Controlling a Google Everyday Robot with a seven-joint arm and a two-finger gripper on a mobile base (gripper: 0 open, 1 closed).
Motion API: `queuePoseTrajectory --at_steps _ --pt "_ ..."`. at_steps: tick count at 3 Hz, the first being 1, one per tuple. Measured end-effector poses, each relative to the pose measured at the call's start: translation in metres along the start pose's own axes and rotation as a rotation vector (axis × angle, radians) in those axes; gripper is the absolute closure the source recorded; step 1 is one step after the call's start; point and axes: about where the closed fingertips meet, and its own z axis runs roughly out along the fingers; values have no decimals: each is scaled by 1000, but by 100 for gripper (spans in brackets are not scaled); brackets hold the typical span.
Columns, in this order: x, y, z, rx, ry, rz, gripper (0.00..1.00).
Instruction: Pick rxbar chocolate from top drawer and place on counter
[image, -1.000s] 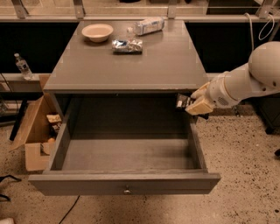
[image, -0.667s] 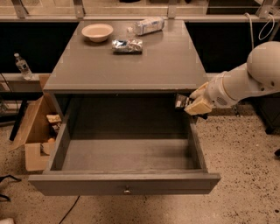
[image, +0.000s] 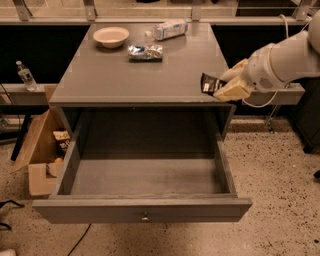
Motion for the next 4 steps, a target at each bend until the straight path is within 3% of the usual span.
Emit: queuePoseTrajectory --at_steps 1,2,4 --pt "-32 -35 -1 75 -32 73 100" --pt "-32 -35 -1 75 -32 73 100" --pt "-49 -87 62 173 -71 222 100"
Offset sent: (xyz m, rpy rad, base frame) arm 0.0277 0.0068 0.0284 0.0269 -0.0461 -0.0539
